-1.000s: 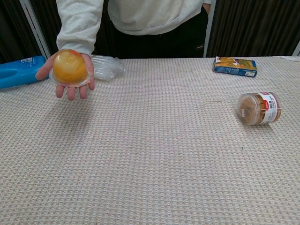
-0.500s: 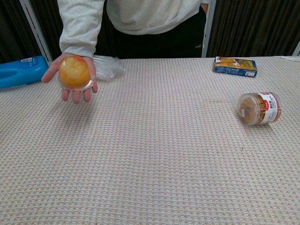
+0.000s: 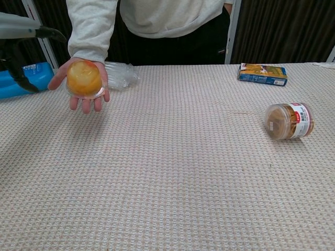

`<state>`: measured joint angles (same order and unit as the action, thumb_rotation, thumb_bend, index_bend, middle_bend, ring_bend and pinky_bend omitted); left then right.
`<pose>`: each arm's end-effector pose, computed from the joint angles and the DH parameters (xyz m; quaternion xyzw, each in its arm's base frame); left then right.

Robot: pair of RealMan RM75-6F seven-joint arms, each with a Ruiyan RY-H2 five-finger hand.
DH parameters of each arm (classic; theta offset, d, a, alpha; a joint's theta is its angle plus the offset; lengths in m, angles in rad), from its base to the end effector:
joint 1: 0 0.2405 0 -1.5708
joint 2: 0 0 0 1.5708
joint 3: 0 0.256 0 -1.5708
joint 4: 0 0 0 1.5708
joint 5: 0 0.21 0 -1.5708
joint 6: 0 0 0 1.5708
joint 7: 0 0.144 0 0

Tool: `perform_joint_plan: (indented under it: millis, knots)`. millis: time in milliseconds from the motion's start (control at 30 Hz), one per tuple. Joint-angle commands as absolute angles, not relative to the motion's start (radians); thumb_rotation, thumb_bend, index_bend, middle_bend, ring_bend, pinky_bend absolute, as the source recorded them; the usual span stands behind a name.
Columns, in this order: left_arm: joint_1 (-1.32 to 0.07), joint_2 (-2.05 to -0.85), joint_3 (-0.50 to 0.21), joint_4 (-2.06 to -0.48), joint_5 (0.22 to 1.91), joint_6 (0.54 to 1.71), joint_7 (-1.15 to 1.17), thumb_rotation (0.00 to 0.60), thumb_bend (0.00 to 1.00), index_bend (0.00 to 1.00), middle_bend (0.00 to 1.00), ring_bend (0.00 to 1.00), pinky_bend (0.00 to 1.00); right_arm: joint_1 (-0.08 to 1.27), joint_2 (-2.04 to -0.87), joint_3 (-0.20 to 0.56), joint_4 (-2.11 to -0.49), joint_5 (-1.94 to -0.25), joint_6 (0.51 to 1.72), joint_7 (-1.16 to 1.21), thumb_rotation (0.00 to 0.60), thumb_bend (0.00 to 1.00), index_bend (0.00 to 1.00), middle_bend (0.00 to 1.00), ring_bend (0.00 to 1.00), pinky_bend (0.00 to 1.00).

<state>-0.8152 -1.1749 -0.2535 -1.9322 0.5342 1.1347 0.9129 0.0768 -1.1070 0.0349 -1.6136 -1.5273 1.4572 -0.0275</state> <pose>-0.1382 0.3476 0.0964 -0.7163 -0.3482 -0.2296 0.5594 -0.3123 -0.1752 0.1556 0.6158 -0.3849 0.3681 0.5806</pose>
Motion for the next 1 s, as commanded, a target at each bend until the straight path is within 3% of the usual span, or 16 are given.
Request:
perform_joint_plan:
  millis: [33, 300, 367, 533, 600, 800, 1000]
  knots:
    - [-0.963, -1.299, -0.298, -1.835, 0.348, 1.136, 1.039, 0.600, 0.17, 0.07, 0.00, 0.00, 0.04, 0.077, -1.104, 0.034, -1.613, -1.526, 1.454, -0.019, 0.600, 0.11, 0.12, 0.00, 0.00, 0.00]
    - [-1.068, -1.424, -0.302, -1.734, 0.257, 1.190, 1.093, 0.600, 0.18, 0.16, 0.00, 0.00, 0.10, 0.078, -1.098, 0.034, -1.610, -1.521, 1.447, 0.002, 0.600, 0.11, 0.12, 0.00, 0.00, 0.00]
    - [-1.082, -1.446, -0.301, -1.717, 0.261, 1.203, 1.095, 0.600, 0.23, 0.23, 0.04, 0.04, 0.16, 0.078, -1.096, 0.034, -1.610, -1.520, 1.446, 0.006, 0.600, 0.11, 0.12, 0.00, 0.00, 0.00]
    - [-1.091, -1.496, -0.287, -1.684, 0.331, 1.269, 1.073, 0.600, 0.46, 0.67, 0.43, 0.37, 0.44, 0.075, -1.095, 0.034, -1.609, -1.519, 1.451, 0.006, 0.600, 0.11, 0.12, 0.00, 0.00, 0.00]
    - [-1.084, -1.519, -0.267, -1.668, 0.401, 1.309, 1.051, 0.600, 0.52, 0.78, 0.53, 0.47, 0.51, 0.073, -1.095, 0.035, -1.609, -1.518, 1.454, 0.004, 0.600, 0.11, 0.12, 0.00, 0.00, 0.00]
    - [-1.056, -1.521, -0.219, -1.662, 0.556, 1.350, 1.003, 0.600, 0.55, 0.80, 0.59, 0.51, 0.56, 0.068, -1.095, 0.036, -1.613, -1.514, 1.462, -0.008, 0.600, 0.11, 0.12, 0.00, 0.00, 0.00]
    - [-1.027, -1.473, -0.214, -1.740, 0.607, 1.360, 0.978, 0.600, 0.55, 0.80, 0.62, 0.54, 0.58, 0.063, -1.095, 0.036, -1.616, -1.510, 1.467, -0.015, 0.600, 0.11, 0.12, 0.00, 0.00, 0.00]
